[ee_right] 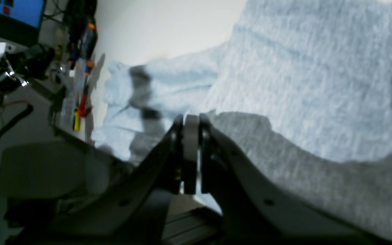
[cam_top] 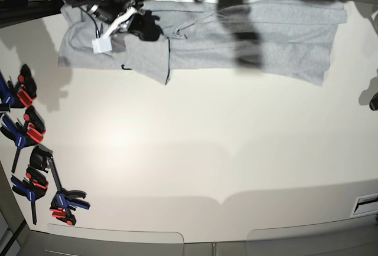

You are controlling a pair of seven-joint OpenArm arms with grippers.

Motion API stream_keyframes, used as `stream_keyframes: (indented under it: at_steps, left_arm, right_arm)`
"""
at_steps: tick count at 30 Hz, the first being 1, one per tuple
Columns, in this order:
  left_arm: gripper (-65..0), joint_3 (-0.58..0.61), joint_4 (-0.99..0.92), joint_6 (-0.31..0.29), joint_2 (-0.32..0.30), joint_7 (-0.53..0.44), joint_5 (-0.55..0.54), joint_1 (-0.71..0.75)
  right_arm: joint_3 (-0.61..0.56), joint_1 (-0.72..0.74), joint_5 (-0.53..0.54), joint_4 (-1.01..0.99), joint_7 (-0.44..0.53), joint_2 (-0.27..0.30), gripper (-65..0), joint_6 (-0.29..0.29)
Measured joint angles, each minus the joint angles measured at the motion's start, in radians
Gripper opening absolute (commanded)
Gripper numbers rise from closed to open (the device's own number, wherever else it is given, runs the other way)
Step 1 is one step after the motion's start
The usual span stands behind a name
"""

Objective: Fold the T-shirt properly
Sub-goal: 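Fold the shirt side over with the right gripper toward the middle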

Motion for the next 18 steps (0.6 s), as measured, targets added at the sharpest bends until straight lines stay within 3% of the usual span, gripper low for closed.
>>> stream_keyframes:
  at_steps: [18]
  left_arm:
    - [-53.1,0.000,0.000,0.000,0.000,0.000,0.000,0.000]
  right_arm:
    - [-0.004,-0.124,0.000,0.000,0.002,0.001,-65.0,0.000]
